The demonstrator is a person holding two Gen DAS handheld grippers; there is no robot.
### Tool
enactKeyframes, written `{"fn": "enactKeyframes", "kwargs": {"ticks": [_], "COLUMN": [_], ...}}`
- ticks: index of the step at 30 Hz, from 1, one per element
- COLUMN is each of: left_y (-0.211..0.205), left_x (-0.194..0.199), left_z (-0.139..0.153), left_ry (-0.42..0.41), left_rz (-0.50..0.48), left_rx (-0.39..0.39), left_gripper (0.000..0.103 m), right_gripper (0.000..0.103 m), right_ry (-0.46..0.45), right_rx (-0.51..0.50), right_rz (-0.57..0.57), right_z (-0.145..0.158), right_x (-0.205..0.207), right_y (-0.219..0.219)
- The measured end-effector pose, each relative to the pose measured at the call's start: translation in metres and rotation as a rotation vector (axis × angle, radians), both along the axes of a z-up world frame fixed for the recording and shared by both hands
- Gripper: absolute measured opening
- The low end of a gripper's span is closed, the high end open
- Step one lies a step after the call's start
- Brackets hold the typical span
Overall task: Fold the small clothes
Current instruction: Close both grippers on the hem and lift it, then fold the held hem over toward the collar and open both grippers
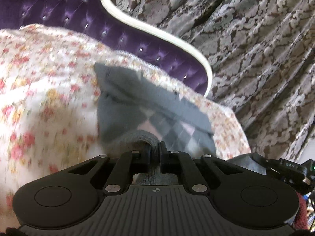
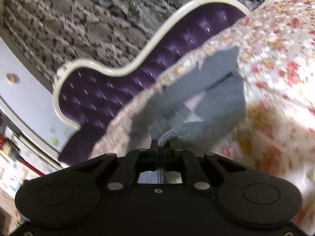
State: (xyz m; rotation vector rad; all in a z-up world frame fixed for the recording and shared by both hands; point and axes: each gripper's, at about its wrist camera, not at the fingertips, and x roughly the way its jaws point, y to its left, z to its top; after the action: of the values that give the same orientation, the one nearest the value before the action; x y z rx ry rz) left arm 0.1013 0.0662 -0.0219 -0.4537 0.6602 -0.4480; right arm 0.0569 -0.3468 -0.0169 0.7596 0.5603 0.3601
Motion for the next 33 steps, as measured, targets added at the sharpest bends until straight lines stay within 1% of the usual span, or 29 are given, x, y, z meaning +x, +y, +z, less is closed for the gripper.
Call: {"fn": "enactKeyframes", "kwargs": {"ticks": [4,8,11,14,19,21,24,26,29,32,33], "left_y": [0.000,-0.001,-0.001,-0.006,-0.016,-0.020,-0.021,-0.023,-0.023,-0.024,-0.023], "left_x": [0.033,0.074,0.107,0.145,0.199,0.219,0.243,0.258,0.271,0.281,0.283], "left_z": [0.018,0.029,0.031,0.026,0.004,-0.009,-0.029,-0.040,-0.050,-0.053,-0.053], "left_ry": [-0.040,-0.077,-0.086,-0.080,-0.034,-0.004,0.045,0.072,0.091,0.095,0.089], "left_rz": [-0.005,0.006,0.004,0.005,0.011,0.013,0.026,0.034,0.052,0.053,0.055], "left_rx": [-0.019,-0.008,-0.006,0.012,0.045,0.059,0.058,0.066,0.075,0.075,0.075], "left_gripper": [0.007,0.007,0.007,0.007,0.007,0.007,0.007,0.007,0.007,0.009,0.012], "right_gripper": [0.013,0.013,0.013,0.013,0.013,0.013,0.013,0.013,0.013,0.013,0.013], "right_ry": [-0.043,-0.072,-0.085,-0.087,-0.046,-0.018,0.037,0.069,0.107,0.135,0.142], "right_rx": [0.029,0.052,0.062,0.069,0.046,0.043,0.047,0.037,0.015,0.021,0.023], "right_rz": [-0.013,-0.018,-0.036,-0.058,-0.094,-0.105,-0.127,-0.135,-0.148,-0.162,-0.162], "right_z": [0.011,0.018,0.021,0.018,-0.003,-0.015,-0.038,-0.050,-0.066,-0.078,-0.081], "right_x": [0.033,0.073,0.108,0.141,0.195,0.217,0.245,0.257,0.272,0.279,0.283], "right_y": [-0.012,-0.022,-0.026,-0.033,-0.043,-0.047,-0.052,-0.053,-0.054,-0.056,-0.055]}}
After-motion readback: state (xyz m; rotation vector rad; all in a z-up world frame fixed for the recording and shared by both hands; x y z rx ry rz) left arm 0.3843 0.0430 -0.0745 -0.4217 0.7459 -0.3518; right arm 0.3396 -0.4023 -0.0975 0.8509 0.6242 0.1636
